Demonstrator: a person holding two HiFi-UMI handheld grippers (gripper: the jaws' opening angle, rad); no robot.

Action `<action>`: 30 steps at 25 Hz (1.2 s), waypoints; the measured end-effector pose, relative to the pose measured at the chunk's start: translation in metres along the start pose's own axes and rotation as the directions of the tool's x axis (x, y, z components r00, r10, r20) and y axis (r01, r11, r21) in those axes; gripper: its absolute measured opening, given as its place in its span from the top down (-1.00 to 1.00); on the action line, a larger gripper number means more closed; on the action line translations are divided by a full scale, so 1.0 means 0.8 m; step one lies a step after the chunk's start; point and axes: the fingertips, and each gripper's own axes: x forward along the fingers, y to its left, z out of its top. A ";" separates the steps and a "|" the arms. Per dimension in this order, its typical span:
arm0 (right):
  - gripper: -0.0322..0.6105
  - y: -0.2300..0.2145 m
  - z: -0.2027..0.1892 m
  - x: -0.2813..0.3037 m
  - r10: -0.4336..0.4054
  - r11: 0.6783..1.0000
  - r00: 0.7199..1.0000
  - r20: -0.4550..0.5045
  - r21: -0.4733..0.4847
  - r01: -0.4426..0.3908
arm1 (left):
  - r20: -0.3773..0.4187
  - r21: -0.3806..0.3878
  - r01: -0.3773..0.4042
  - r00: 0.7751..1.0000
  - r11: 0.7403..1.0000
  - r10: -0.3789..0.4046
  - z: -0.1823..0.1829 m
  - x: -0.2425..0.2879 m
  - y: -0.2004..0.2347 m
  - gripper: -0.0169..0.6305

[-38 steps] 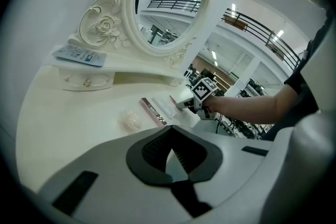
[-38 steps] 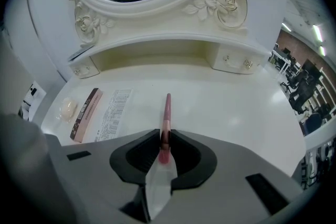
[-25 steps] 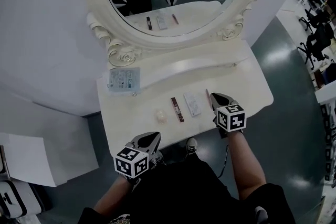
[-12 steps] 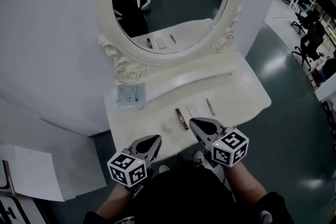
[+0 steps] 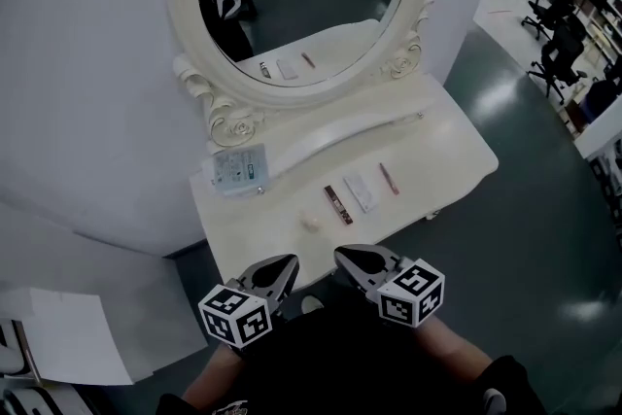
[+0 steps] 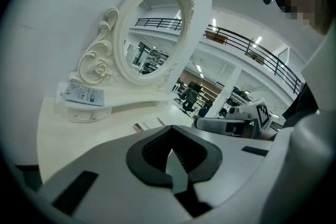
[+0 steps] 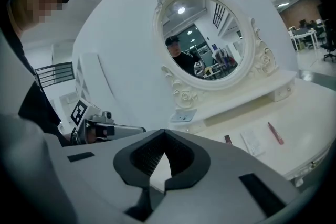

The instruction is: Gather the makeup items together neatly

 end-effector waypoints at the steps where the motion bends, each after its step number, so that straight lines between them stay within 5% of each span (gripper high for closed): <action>1: 0.81 0.002 -0.003 0.001 -0.005 1.000 1.000 0.000 0.005 0.005 | -0.002 -0.001 0.003 1.000 1.000 -0.003 -0.001 -0.002 0.002 0.92; 30: 0.81 0.033 -0.031 0.023 -0.023 1.000 0.999 -0.041 0.000 0.023 | -0.058 0.012 0.062 0.996 0.998 -0.061 -0.023 -0.017 0.012 0.92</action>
